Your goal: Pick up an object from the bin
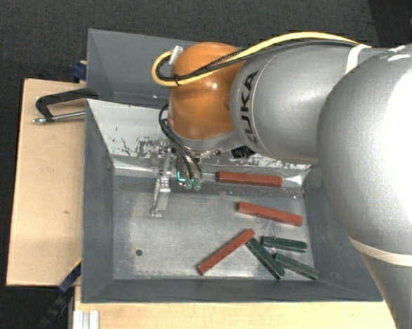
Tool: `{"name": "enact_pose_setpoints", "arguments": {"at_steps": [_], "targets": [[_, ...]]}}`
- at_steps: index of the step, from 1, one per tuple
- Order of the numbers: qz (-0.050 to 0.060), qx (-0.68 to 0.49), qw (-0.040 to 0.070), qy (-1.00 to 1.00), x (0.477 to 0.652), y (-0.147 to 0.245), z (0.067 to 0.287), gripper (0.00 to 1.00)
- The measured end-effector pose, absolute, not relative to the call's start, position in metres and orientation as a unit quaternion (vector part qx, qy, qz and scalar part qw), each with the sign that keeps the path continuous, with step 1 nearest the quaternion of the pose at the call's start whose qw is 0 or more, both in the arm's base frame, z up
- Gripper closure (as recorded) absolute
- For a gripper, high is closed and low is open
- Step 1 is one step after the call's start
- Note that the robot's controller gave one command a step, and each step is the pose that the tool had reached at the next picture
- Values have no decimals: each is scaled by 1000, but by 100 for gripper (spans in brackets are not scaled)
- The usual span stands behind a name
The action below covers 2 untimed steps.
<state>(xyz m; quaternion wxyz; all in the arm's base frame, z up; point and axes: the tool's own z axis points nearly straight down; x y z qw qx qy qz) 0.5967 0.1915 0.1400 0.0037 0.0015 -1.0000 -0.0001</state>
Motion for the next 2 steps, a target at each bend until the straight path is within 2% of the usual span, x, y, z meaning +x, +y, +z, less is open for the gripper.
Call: {"name": "enact_pose_setpoints", "arguments": {"at_steps": [1,2], "targets": [[-1,0,0,-1000,599,191,145,0],[-1,53,0,-999,598,152,142,0]]}}
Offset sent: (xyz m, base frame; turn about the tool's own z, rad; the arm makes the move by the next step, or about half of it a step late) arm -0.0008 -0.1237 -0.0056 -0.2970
